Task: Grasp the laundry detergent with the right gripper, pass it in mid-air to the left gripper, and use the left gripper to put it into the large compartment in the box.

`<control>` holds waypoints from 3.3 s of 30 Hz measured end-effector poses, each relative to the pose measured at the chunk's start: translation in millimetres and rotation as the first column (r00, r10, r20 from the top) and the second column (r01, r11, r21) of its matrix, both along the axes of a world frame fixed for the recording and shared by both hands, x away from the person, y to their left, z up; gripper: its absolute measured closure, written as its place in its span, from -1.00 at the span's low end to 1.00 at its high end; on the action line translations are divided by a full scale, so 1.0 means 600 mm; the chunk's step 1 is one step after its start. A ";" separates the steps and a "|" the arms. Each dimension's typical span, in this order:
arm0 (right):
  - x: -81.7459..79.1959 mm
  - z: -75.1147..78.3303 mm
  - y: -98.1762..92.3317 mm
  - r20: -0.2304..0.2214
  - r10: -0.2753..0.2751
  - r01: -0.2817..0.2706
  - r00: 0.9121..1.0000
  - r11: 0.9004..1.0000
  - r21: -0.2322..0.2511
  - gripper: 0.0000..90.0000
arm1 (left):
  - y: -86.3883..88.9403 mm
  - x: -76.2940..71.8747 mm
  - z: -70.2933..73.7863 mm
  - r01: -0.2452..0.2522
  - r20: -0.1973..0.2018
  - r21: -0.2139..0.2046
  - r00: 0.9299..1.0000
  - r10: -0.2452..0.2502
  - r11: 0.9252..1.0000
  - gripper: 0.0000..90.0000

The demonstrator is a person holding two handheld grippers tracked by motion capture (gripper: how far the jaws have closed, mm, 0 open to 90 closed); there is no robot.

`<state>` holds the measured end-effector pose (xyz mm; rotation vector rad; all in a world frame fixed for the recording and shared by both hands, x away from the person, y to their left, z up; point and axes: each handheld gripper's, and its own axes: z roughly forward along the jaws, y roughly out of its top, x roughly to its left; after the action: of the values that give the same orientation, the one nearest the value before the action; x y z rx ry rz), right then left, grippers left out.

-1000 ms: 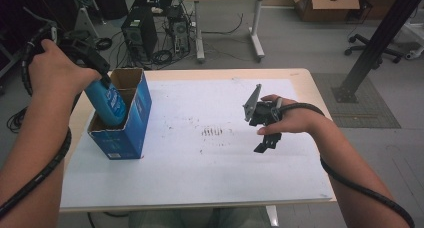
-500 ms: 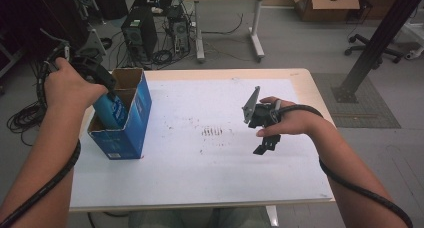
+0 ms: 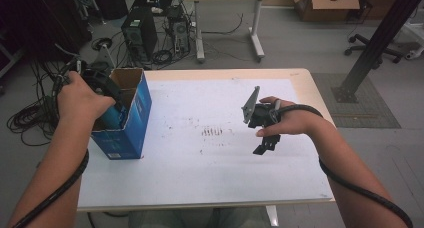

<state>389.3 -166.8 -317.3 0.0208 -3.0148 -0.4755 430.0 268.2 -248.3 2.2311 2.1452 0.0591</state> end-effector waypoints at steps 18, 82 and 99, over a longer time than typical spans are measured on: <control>0.000 -0.002 0.000 -0.003 0.004 -0.004 1.000 1.000 -0.003 -0.93 | 0.000 -0.002 -0.052 0.007 -0.018 0.008 1.000 -0.006 1.000 -0.15; -0.007 0.012 -0.010 -0.007 0.004 -0.004 1.000 1.000 0.008 -0.93 | -0.007 -0.021 0.019 0.062 0.065 0.019 0.996 -0.063 0.998 -0.72; -0.007 0.017 -0.011 -0.007 -0.007 0.007 1.000 1.000 0.003 -0.93 | -0.010 -0.028 0.069 0.133 0.081 -0.012 0.988 -0.131 0.991 -0.92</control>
<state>385.0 -173.3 -307.2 0.0094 -3.0077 -0.4804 413.2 262.2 -206.9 2.3128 1.9459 0.1221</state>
